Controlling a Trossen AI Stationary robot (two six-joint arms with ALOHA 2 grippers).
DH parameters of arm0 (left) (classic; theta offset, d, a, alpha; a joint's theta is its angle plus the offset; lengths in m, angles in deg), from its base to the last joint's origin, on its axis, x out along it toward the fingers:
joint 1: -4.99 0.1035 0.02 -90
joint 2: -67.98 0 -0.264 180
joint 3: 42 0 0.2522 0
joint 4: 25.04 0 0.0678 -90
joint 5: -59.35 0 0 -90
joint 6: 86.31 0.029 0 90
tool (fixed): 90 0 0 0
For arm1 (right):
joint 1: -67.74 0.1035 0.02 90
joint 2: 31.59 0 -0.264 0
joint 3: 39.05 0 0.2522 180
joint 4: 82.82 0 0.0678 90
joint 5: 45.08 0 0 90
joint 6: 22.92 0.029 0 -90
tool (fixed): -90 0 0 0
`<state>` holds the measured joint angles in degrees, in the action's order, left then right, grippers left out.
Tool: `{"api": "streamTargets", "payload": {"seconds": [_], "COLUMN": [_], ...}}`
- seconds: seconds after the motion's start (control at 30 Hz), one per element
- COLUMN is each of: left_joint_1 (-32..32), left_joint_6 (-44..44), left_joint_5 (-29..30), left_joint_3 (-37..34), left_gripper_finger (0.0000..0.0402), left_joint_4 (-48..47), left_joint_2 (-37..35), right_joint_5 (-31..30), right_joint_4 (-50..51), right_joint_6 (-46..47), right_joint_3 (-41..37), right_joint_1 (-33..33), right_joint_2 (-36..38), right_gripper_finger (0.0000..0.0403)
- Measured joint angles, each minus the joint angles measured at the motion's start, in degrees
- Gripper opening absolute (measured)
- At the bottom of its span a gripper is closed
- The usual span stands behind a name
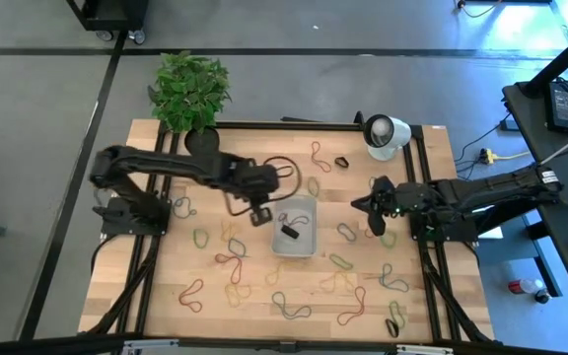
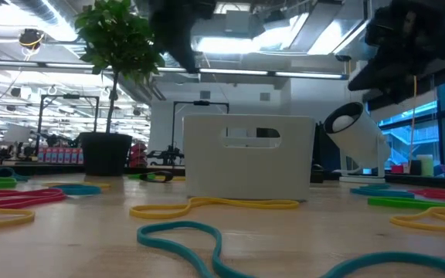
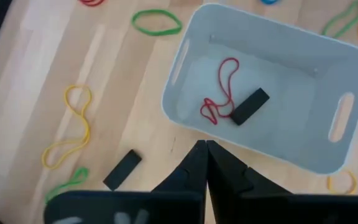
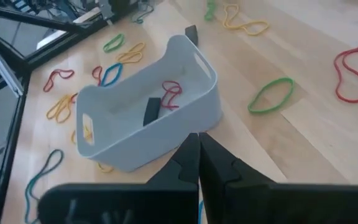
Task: Pick and place rubber bands into bin
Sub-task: Put the blue rubber band into the gray bin
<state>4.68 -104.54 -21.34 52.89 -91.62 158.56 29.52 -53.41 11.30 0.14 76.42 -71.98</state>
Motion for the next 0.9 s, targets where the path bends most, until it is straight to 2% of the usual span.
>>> {"api": "streamTargets", "payload": {"seconds": [0.13, 0.23, 0.4, 0.57, 0.77, 0.9], "left_joint_1": [0.1, 0.5, 1.5, 2.0, 2.0, 2.0], "left_joint_6": [0.0, 0.4, 0.1, 0.0, 0.9, 1.2], "left_joint_5": [-1.3, -2.4, -4.6, -4.6, -4.6, -6.5], "left_joint_3": [-14.2, -23.5, -34.3, -39.9, -43.2, -43.2], "left_gripper_finger": [0.0002, 0.0002, 0.0002, 0.0002, 0.0002, 0.0002], "left_joint_4": [10.5, 16.7, 22.3, 22.4, 21.7, 20.3], "left_joint_2": [-9.6, -16.3, -26.2, -33.5, -39.1, -40.5], "right_joint_5": [-0.2, 0.2, 3.9, 5.0, 9.1, 10.5], "right_joint_4": [4.1, 10.4, 24.3, 31.5, 30.9, 29.9], "right_joint_6": [2.0, 7.5, 11.0, 16.5, 21.8, 24.1], "right_joint_3": [5.4, 10.9, 19.0, 23.3, 24.0, 23.9], "right_joint_1": [0.0, 0.0, 0.0, 0.0, 0.0, 0.2], "right_joint_2": [-7.5, -15.2, -28.5, -39.5, -48.6, -52.9], "right_gripper_finger": [0.0001, 0.0001, 0.0003, 0.0033, 0.0081, 0.0098]}}
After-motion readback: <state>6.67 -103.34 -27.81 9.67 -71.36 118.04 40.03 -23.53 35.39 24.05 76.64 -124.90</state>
